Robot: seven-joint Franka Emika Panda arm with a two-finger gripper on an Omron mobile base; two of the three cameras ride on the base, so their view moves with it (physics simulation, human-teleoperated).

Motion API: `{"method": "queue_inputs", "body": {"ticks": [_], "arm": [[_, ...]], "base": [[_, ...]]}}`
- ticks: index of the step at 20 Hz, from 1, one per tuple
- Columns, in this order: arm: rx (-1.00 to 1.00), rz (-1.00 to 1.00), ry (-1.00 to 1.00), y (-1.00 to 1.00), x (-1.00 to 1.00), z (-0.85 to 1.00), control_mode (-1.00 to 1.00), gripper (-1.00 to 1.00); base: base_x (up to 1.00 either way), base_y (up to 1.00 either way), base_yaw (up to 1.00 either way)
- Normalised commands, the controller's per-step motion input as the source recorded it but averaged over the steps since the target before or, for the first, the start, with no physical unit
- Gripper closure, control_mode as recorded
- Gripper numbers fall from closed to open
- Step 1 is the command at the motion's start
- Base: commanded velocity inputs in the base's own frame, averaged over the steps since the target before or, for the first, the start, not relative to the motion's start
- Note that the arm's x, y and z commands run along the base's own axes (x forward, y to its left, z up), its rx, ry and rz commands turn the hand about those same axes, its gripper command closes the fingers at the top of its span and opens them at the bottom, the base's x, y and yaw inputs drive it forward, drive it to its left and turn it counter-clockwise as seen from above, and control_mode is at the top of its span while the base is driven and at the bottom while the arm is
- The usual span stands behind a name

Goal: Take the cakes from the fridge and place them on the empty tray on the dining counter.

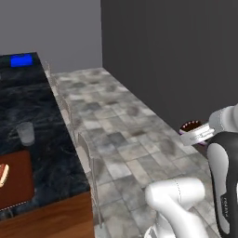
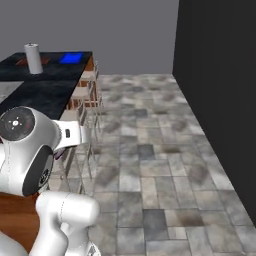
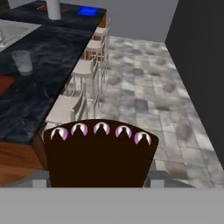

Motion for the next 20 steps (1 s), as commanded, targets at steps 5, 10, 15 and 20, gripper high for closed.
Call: {"method": "queue_inputs", "body": {"ticks": [5,10,15,20], "arm": [[0.0,0.0,0.0,0.0,0.0,0.0,1.0,1.0],[0.0,0.0,0.0,0.0,0.0,0.0,1.0,1.0],[0.0,0.0,0.0,0.0,0.0,0.0,1.0,1.0],[0.0,0.0,0.0,0.0,0.0,0.0,1.0,1.0]], "base": [[1.0,0.01,0.0],[0.99,-0.28,0.03],[0.95,-0.42,0.19],[0.98,-0.51,0.19]]}}
